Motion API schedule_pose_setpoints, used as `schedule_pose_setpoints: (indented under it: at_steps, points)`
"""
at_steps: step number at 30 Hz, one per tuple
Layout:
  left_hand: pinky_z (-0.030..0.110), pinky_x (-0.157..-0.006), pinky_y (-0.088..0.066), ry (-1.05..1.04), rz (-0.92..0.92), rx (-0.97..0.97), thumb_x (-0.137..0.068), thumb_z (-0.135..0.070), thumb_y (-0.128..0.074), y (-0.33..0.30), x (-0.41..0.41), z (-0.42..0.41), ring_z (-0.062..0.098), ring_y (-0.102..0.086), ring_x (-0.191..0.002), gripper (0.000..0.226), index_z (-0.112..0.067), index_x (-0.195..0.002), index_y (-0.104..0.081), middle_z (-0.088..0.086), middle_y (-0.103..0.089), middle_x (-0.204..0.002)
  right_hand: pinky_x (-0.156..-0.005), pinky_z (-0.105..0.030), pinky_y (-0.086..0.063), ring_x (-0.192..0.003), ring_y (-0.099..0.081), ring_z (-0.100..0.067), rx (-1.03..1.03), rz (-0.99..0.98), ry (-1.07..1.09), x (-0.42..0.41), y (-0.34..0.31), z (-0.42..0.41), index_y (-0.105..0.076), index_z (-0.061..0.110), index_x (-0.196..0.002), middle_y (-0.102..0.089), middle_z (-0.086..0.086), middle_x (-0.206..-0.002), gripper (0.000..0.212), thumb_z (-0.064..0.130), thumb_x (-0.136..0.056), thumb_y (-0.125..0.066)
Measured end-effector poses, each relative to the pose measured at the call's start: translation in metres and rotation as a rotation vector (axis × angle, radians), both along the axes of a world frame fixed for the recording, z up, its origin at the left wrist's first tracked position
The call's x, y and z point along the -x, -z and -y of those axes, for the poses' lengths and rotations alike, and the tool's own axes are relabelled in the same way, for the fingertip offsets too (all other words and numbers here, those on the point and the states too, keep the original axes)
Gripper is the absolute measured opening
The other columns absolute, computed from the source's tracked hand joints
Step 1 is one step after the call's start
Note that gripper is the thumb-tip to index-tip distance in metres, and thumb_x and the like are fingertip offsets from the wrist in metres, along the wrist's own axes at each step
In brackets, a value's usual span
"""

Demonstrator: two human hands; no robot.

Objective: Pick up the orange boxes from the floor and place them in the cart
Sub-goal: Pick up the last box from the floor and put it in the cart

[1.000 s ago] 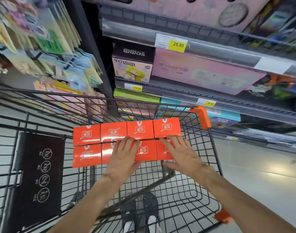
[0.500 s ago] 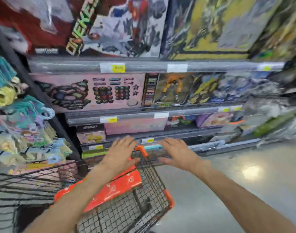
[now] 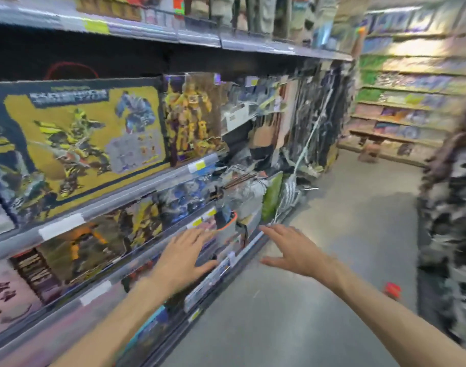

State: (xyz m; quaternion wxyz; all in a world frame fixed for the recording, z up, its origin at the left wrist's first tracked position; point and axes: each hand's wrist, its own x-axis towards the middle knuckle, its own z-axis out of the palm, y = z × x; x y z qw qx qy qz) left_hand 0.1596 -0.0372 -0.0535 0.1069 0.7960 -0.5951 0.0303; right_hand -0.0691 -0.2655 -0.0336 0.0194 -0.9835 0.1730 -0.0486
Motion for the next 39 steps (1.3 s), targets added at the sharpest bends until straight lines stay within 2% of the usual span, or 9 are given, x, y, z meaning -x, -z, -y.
schedule_pose_setpoints:
  at_steps: [5, 7, 10, 14, 19, 23, 34, 37, 39]
  points:
    - [0.048, -0.118, -0.028, 0.145, 0.006, 0.003, -0.077, -0.091, -0.007, -0.013, 0.047, 0.160, 0.026, -0.031, -0.148, 0.106, -0.024, -0.157, -0.029, 0.002, -0.035, -0.159, -0.118, -0.042, -0.026, -0.144, -0.034, -0.025, 0.003, -0.006, 0.230, 0.091, -0.022, 0.116, -0.027, 0.026, -0.156, -0.038, -0.001, -0.157, 0.118, 0.099, -0.065, -0.007]
    - [0.044, -0.115, -0.030, 0.206, 0.020, 0.028, -0.077, -0.091, -0.009, -0.021, 0.069, 0.213, 0.025, -0.035, -0.145, 0.105, -0.023, -0.154, -0.035, 0.004, -0.042, -0.155, -0.119, -0.042, -0.024, -0.146, -0.031, -0.025, -0.004, -0.014, 0.311, 0.125, -0.031, 0.154, -0.024, 0.025, -0.157, -0.034, -0.002, -0.159, 0.117, 0.099, -0.067, -0.016]
    - [0.043, -0.116, -0.028, 0.284, 0.048, 0.021, -0.083, -0.086, -0.019, -0.024, 0.089, 0.287, 0.025, -0.032, -0.146, 0.096, -0.023, -0.154, -0.034, 0.004, -0.040, -0.156, -0.116, -0.041, -0.025, -0.144, -0.034, -0.026, 0.002, -0.012, 0.426, 0.168, -0.038, 0.209, -0.022, 0.024, -0.158, -0.034, -0.003, -0.159, 0.094, 0.078, -0.085, -0.047]
    - [0.046, -0.121, -0.020, 0.370, 0.013, 0.027, -0.078, -0.090, -0.015, -0.025, 0.103, 0.381, 0.025, -0.023, -0.150, 0.102, -0.026, -0.157, -0.024, 0.002, -0.029, -0.162, -0.111, -0.044, -0.036, -0.138, -0.041, -0.025, 0.052, -0.029, 0.540, 0.209, -0.042, 0.274, -0.024, 0.025, -0.157, -0.040, -0.003, -0.155, 0.102, 0.087, -0.076, -0.030]
    - [0.041, -0.119, -0.021, 0.492, 0.058, 0.083, -0.083, -0.084, -0.021, -0.029, 0.103, 0.507, 0.022, -0.027, -0.148, 0.094, -0.026, -0.157, -0.026, 0.001, -0.030, -0.162, -0.114, -0.043, -0.032, -0.140, -0.039, -0.025, 0.100, -0.006, 0.650, 0.224, -0.041, 0.353, -0.027, 0.021, -0.157, -0.043, -0.004, -0.153, 0.091, 0.076, -0.087, -0.049]
    - [0.041, -0.119, -0.021, 0.581, 0.047, 0.103, -0.090, -0.077, -0.039, -0.024, 0.093, 0.607, 0.020, -0.027, -0.147, 0.083, -0.027, -0.156, -0.026, 0.000, -0.031, -0.161, -0.112, -0.041, -0.034, -0.139, -0.040, -0.023, 0.125, -0.018, 0.755, 0.222, -0.041, 0.423, -0.028, 0.022, -0.156, -0.045, -0.001, -0.150, 0.092, 0.078, -0.085, -0.047]
    - [0.042, -0.117, -0.030, 0.819, 0.051, 0.077, -0.083, -0.084, -0.027, -0.020, 0.101, 0.869, 0.023, -0.036, -0.143, 0.092, -0.025, -0.153, -0.033, 0.003, -0.040, -0.156, -0.107, -0.039, -0.043, -0.131, -0.050, -0.023, 0.123, -0.016, 1.026, 0.232, -0.038, 0.580, -0.037, 0.019, -0.152, -0.054, -0.003, -0.142, 0.091, 0.079, -0.084, -0.046]
    - [0.040, -0.116, -0.029, 0.865, 0.057, 0.071, -0.087, -0.081, -0.033, -0.008, 0.122, 0.938, 0.022, -0.036, -0.143, 0.086, -0.027, -0.154, -0.031, 0.001, -0.037, -0.158, -0.108, -0.039, -0.043, -0.131, -0.050, -0.025, 0.089, -0.004, 1.073, 0.242, -0.026, 0.626, -0.039, 0.019, -0.151, -0.054, -0.003, -0.142, 0.093, 0.081, -0.082, -0.042]
    - [0.040, -0.116, -0.029, 0.903, 0.062, 0.057, -0.090, -0.077, -0.038, 0.001, 0.140, 0.984, 0.021, -0.035, -0.144, 0.081, -0.030, -0.155, -0.027, -0.001, -0.034, -0.160, -0.107, -0.040, -0.042, -0.131, -0.049, -0.024, 0.073, 0.017, 1.094, 0.254, -0.016, 0.658, -0.040, 0.022, -0.149, -0.053, -0.002, -0.143, 0.083, 0.073, -0.085, -0.052]
